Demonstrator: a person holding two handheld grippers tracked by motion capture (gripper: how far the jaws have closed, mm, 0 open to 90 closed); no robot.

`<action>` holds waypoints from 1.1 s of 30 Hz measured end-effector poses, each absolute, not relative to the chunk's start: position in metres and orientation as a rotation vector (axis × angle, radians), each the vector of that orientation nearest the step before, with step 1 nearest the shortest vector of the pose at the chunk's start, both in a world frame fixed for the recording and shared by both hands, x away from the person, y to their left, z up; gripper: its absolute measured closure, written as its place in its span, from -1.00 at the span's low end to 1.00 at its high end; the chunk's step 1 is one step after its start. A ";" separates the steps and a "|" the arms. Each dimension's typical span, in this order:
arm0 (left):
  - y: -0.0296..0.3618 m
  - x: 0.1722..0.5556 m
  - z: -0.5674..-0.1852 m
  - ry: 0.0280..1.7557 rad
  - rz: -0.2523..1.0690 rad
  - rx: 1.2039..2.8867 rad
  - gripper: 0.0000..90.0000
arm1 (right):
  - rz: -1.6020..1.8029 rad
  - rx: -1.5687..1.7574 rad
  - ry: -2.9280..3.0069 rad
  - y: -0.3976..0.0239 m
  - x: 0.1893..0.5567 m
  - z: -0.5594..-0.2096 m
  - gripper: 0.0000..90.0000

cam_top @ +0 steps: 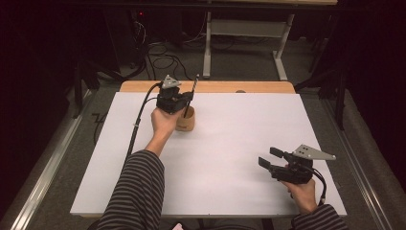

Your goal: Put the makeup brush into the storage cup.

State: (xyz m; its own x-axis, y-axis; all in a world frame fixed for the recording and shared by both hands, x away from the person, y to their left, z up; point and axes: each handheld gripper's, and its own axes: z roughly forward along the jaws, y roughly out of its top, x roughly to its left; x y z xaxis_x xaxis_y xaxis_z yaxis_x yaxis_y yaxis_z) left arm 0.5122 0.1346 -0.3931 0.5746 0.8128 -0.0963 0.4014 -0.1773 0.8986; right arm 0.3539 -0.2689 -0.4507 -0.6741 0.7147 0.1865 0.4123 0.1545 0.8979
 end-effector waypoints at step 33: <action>0.140 0.506 -0.390 1.024 0.494 1.862 0.85 | 1.511 1.069 2.167 -0.266 0.353 -0.451 -0.27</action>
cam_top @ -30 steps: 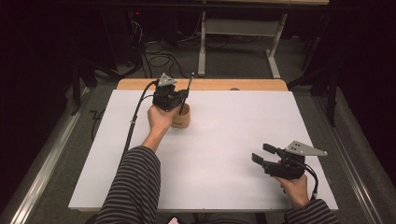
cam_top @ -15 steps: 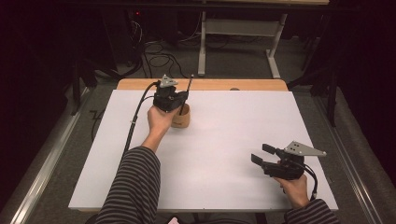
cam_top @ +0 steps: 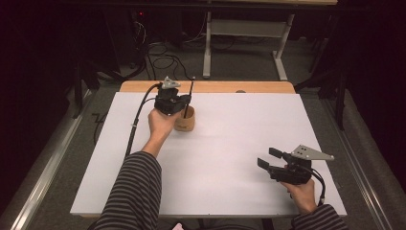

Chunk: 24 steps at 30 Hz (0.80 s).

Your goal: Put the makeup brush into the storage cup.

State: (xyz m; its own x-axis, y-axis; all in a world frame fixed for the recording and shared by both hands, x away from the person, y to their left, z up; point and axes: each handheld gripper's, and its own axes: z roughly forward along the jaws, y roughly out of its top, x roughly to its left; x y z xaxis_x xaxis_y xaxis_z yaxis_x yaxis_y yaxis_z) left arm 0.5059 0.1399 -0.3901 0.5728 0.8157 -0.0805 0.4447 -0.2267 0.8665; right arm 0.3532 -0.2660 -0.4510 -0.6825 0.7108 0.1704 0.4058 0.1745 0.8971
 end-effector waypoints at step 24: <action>0.141 0.508 -0.409 1.060 0.485 1.894 0.85 | 1.513 1.069 2.169 -0.266 0.354 -0.451 -0.27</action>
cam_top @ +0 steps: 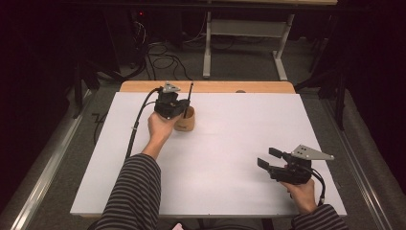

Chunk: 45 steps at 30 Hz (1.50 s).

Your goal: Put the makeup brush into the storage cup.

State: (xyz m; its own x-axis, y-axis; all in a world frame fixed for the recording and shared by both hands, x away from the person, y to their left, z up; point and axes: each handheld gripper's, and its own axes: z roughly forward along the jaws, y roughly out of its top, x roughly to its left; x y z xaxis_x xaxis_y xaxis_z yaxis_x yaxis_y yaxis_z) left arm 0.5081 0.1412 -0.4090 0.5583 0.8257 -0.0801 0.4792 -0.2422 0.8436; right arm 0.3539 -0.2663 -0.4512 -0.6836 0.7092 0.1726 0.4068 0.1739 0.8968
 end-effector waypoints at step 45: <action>0.144 0.480 -0.390 0.975 0.451 1.931 0.12 | 1.499 1.070 2.059 -0.273 0.355 -0.446 -0.26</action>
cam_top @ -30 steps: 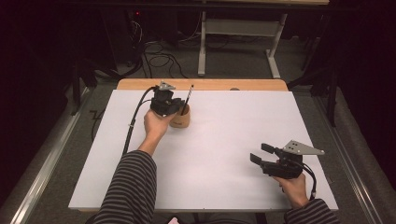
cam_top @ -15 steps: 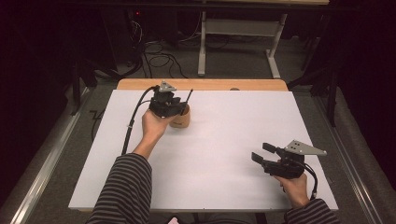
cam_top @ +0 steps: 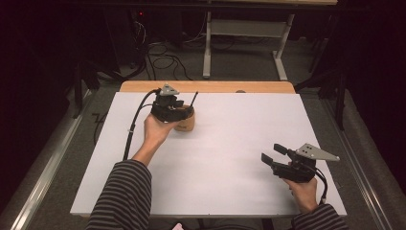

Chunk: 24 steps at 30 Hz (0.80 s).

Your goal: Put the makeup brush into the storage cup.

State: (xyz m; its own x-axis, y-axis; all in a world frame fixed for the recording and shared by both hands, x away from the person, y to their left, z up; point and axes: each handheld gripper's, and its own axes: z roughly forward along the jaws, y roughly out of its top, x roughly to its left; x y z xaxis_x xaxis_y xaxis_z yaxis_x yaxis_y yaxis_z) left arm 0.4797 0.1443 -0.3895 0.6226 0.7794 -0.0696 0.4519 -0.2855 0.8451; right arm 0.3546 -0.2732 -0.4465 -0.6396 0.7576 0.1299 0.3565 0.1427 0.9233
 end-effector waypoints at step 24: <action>0.170 0.423 -0.361 0.863 0.500 1.855 -0.06 | 1.471 1.055 2.024 -0.275 0.355 -0.445 -0.27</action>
State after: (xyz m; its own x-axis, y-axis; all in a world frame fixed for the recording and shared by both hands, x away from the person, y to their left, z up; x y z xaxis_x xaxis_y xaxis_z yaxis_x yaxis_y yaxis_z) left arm 0.4235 0.1698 -0.3607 0.6613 0.7492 -0.0368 0.3411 -0.2566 0.9043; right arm 0.3549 -0.2747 -0.4446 -0.6224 0.7770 0.0941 0.3295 0.1510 0.9320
